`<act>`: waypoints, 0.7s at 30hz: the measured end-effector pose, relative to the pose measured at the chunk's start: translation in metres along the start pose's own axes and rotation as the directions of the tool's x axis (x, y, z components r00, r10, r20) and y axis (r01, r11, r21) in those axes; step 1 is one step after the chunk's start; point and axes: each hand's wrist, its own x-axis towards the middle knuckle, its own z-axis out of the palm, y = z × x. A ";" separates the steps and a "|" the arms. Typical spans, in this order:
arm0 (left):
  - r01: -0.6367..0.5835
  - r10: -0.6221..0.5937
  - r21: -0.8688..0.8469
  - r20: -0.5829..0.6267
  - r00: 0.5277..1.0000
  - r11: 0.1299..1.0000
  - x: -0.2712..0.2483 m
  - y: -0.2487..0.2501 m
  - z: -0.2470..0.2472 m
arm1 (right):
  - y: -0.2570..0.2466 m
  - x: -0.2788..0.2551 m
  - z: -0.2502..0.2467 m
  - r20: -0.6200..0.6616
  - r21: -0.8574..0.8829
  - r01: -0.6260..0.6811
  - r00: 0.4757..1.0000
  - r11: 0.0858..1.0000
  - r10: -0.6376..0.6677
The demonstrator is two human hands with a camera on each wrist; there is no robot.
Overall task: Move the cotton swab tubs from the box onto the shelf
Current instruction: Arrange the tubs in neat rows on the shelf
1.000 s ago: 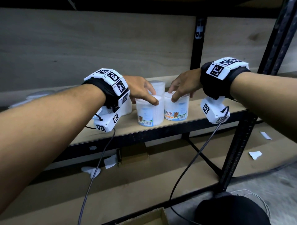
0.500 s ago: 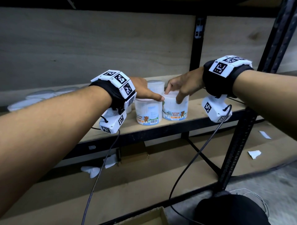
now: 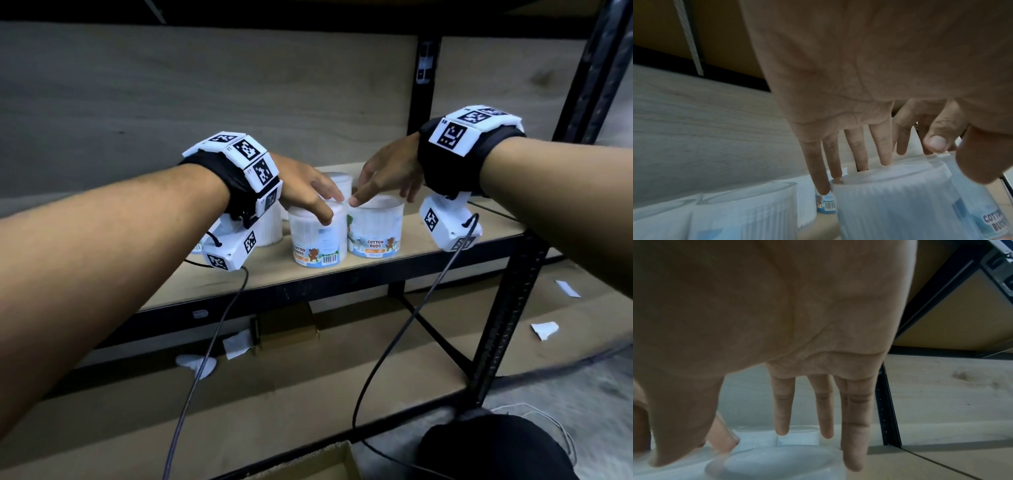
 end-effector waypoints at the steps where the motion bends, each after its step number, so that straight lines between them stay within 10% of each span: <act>1: 0.002 -0.002 0.005 0.005 1.000 1.000 0.001 0.000 0.000 | -0.001 0.001 0.001 0.003 -0.006 -0.004 1.000 1.000 0.004; 21: 0.187 -0.191 -0.048 -0.124 0.974 0.981 0.017 0.009 0.009 | 0.011 0.007 0.005 0.000 0.000 0.064 0.998 0.998 -0.064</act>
